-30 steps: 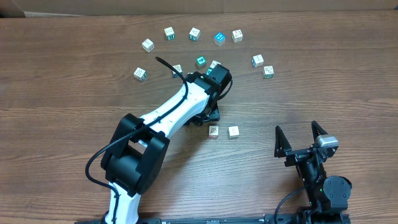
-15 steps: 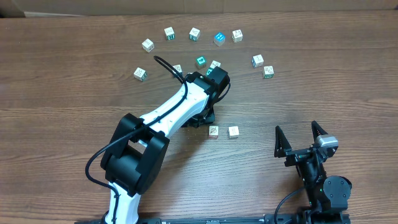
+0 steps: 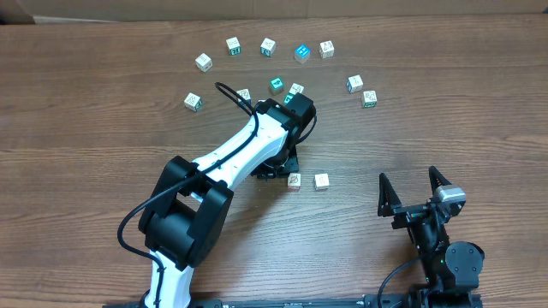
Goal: Form a horizontal line
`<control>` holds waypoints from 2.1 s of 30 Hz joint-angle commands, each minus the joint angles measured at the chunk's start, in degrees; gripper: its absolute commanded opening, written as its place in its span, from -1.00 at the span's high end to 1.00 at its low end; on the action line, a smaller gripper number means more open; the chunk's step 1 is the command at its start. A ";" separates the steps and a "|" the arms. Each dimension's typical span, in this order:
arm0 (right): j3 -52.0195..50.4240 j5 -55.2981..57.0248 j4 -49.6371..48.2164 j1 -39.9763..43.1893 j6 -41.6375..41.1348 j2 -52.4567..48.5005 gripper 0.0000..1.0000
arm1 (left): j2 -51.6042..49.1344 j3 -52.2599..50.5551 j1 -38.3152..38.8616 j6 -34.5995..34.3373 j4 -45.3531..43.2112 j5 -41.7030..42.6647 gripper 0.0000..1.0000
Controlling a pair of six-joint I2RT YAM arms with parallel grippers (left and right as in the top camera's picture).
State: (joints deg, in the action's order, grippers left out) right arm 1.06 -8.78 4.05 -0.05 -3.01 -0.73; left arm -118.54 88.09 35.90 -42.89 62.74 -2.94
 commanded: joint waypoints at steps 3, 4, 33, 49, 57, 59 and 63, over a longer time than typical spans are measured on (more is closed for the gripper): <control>-0.61 -0.33 -0.31 -0.31 -0.35 0.55 -1.00 | 0.02 -0.63 0.20 0.92 -1.73 1.07 0.63; -0.61 -0.33 -0.28 -0.31 -0.35 0.55 -1.00 | 0.00 -0.63 0.20 0.92 -1.66 1.09 0.65; -0.61 -0.33 -0.28 -0.31 -0.35 0.55 -1.00 | -0.22 -1.75 2.97 1.11 -7.74 1.46 0.78; -0.61 -0.33 -0.28 -0.31 -0.35 0.55 -1.00 | -0.22 -1.75 3.13 1.09 -5.14 1.07 0.73; -0.61 -0.33 -0.28 -0.31 -0.35 0.55 -1.00 | -0.22 -1.75 3.26 1.14 -3.65 1.25 0.82; -0.61 -0.33 -0.28 -0.31 -0.35 0.55 -1.00 | -0.24 -1.75 3.48 1.95 -3.65 1.55 0.85; -0.61 -0.33 -0.28 -0.31 -0.35 0.55 -1.00 | -0.22 -1.75 3.58 3.50 -3.63 2.27 0.87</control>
State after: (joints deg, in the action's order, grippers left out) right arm 1.06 -8.80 4.03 -0.05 -3.03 -0.73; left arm -118.54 86.85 39.03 -41.63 58.94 -1.80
